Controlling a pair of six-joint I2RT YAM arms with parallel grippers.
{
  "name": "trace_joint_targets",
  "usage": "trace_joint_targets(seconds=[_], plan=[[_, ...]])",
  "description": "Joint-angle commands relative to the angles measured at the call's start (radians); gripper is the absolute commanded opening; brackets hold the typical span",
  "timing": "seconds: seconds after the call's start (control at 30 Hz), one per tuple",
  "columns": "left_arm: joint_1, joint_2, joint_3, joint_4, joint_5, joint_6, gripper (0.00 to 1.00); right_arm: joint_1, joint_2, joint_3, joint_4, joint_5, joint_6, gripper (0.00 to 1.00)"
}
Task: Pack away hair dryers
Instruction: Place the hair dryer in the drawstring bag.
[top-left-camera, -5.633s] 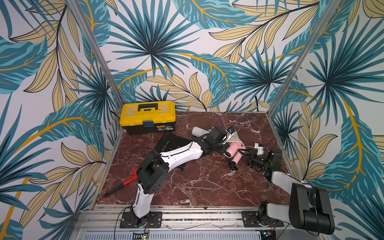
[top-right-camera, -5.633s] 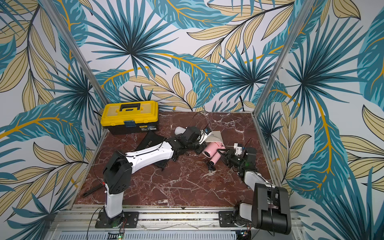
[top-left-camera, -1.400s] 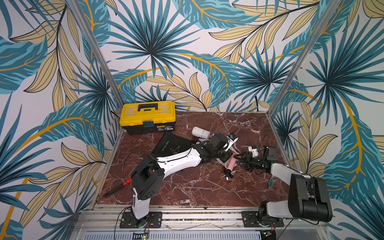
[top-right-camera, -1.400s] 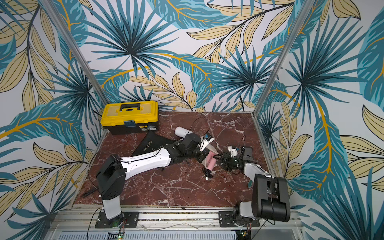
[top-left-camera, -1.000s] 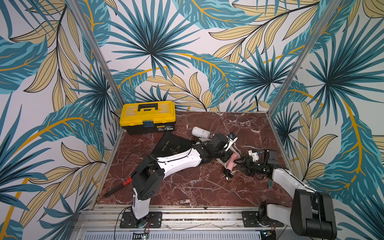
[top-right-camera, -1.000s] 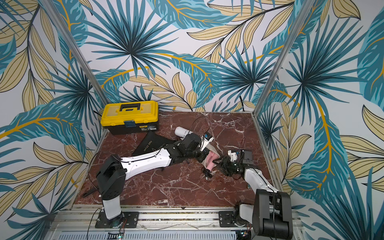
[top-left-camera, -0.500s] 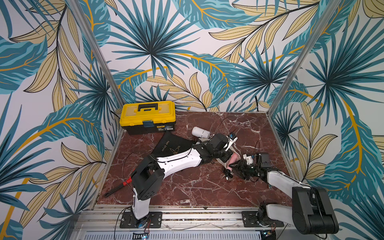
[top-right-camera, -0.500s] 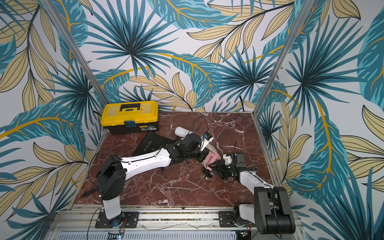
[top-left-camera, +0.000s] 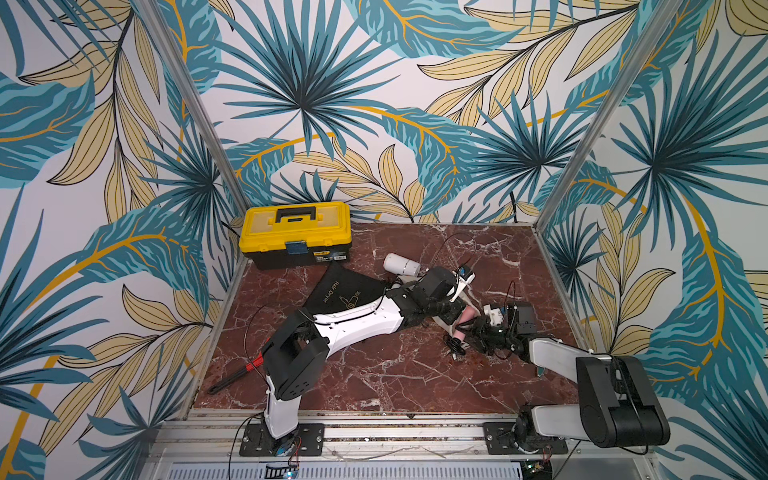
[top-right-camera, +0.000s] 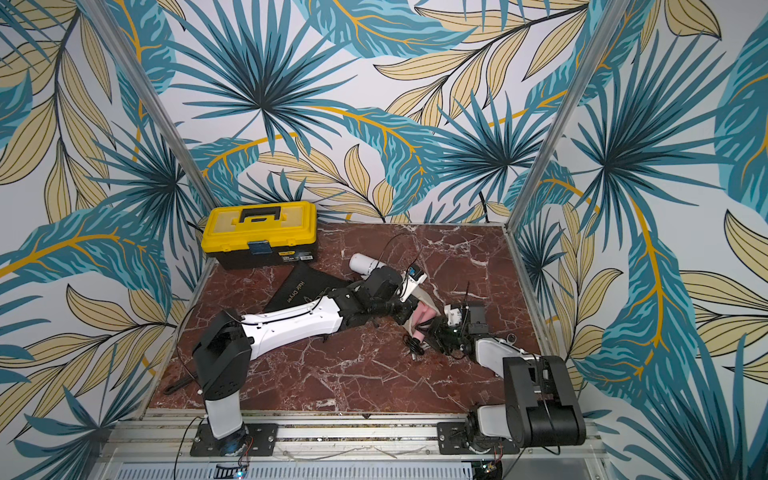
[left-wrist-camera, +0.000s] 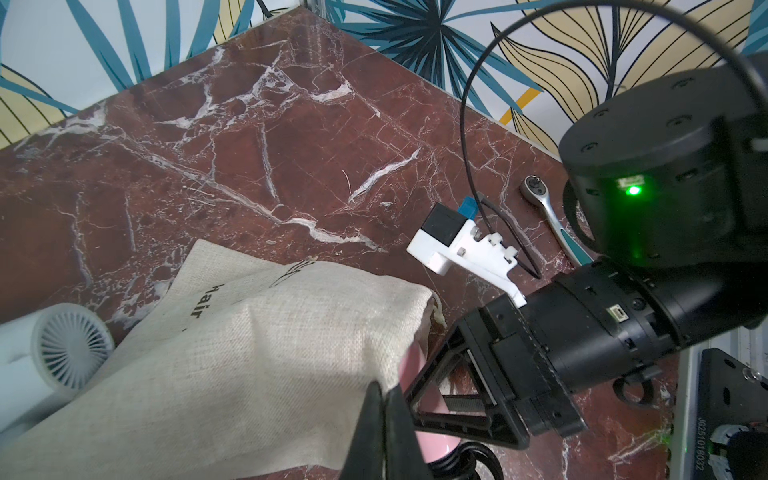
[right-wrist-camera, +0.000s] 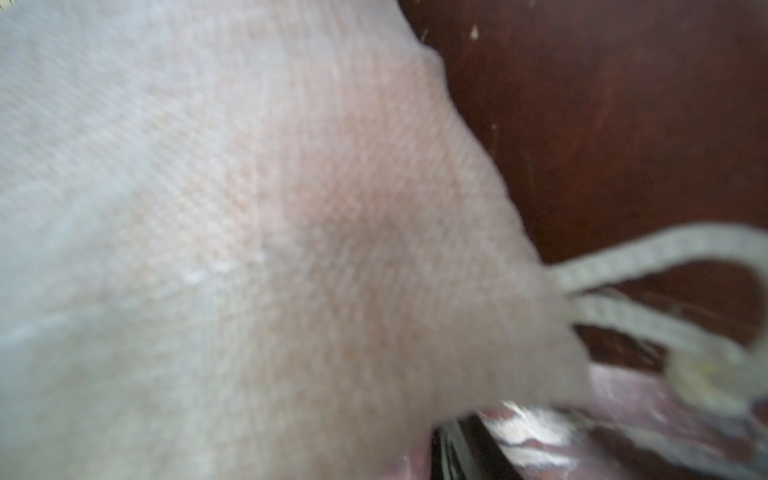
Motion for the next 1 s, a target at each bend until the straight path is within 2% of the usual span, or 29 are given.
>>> trace_joint_targets(seconds=[0.0, 0.23, 0.33, 0.43, 0.57, 0.7, 0.8, 0.97], plan=[[0.002, -0.022, 0.011, 0.029, -0.01, -0.011, 0.0, 0.007, -0.025, -0.047, 0.025, -0.008, 0.032, 0.46], [0.004, -0.025, 0.005, 0.028, -0.014, -0.014, 0.0, 0.01, -0.081, -0.07, -0.009, -0.008, 0.034, 0.46], [0.004, -0.022, 0.006, 0.029, -0.01, -0.019, 0.0, 0.013, -0.059, -0.067, 0.038, -0.011, 0.055, 0.43], [0.004, -0.022, 0.005, 0.028, -0.008, -0.022, 0.0, 0.016, -0.035, -0.068, 0.071, -0.006, 0.066, 0.33], [0.004, -0.025, 0.003, 0.029, -0.011, -0.023, 0.0, 0.017, -0.01, -0.065, 0.111, -0.004, 0.077, 0.31], [0.004, -0.025, 0.002, 0.029, -0.006, -0.024, 0.0, 0.017, -0.006, -0.067, 0.169, -0.018, 0.107, 0.22], [0.004, -0.028, -0.008, 0.029, -0.018, -0.017, 0.0, 0.017, -0.054, -0.063, 0.129, -0.022, 0.104, 0.15], [0.004, -0.034, -0.038, 0.028, -0.035, 0.017, 0.0, 0.017, -0.156, -0.027, -0.008, -0.041, 0.062, 0.12]])
